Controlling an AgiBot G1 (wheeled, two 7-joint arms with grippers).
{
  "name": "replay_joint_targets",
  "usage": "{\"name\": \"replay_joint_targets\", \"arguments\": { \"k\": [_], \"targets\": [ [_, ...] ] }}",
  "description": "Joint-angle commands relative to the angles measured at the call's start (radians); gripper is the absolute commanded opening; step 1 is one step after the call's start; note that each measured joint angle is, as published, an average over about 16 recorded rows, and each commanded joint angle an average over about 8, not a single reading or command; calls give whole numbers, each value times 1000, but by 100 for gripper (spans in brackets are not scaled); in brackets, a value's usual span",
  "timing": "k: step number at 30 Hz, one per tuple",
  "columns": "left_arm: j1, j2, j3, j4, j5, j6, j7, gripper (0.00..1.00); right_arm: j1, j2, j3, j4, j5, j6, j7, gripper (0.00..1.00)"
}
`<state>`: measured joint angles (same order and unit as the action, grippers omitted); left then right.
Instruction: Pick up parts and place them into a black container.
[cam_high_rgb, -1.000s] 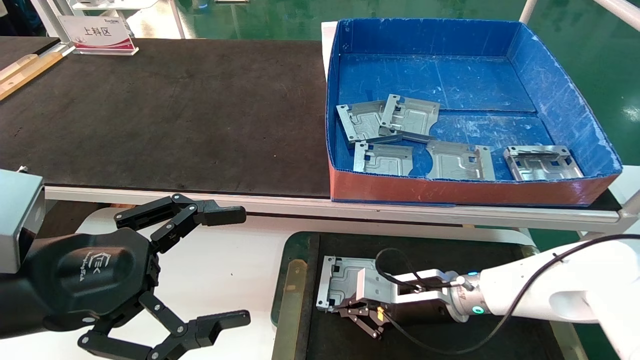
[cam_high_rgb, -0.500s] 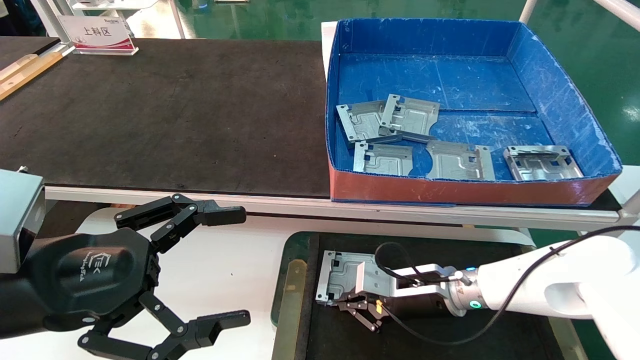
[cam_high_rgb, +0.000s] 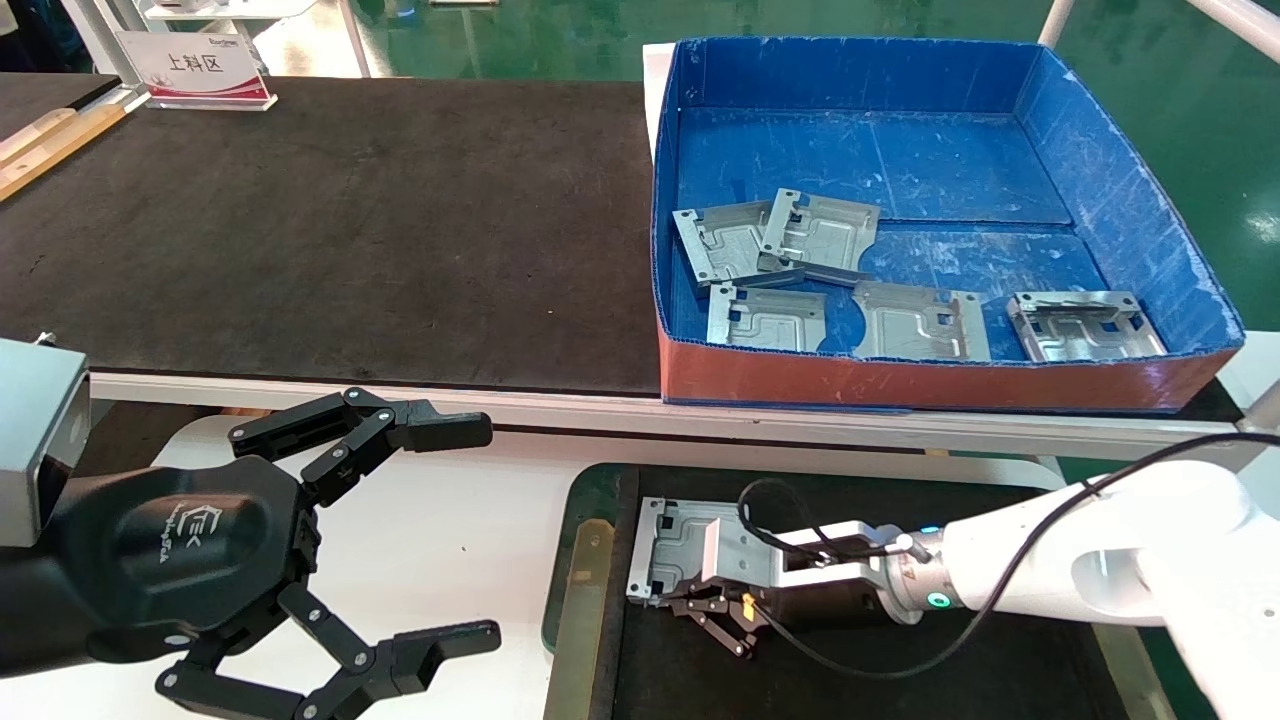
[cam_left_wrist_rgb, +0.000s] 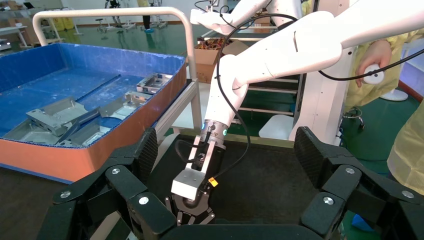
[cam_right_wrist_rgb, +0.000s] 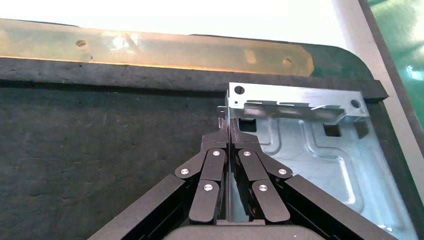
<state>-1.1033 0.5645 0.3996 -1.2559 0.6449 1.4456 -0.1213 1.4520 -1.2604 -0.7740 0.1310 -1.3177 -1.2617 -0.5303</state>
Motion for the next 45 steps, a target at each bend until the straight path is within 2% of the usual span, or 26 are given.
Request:
{"name": "replay_joint_targets", "arguments": {
  "k": [1,8,14,18,26,33,40,45],
  "targets": [
    [0,0,0,0,0,0,0,100,3,-5,1,-15,1,-4,-10,100],
    [0,0,0,0,0,0,0,100,16,-9,5,-45,8,-21,-37,100],
    [0,0,0,0,0,0,0,100,39,8,16,-59,24,-67,-46,100],
    [0,0,0,0,0,0,0,100,61,27,35,-68,53,-131,-25,100],
    [0,0,0,0,0,0,0,100,112,81,77,-51,125,-310,56,100],
    [0,0,0,0,0,0,0,100,98,164,87,136,239,-346,178,100],
    [0,0,0,0,0,0,0,100,71,300,89,399,453,-336,355,100],
    [0,0,0,0,0,0,0,100,61,369,115,496,588,-329,428,100]
  ]
}}
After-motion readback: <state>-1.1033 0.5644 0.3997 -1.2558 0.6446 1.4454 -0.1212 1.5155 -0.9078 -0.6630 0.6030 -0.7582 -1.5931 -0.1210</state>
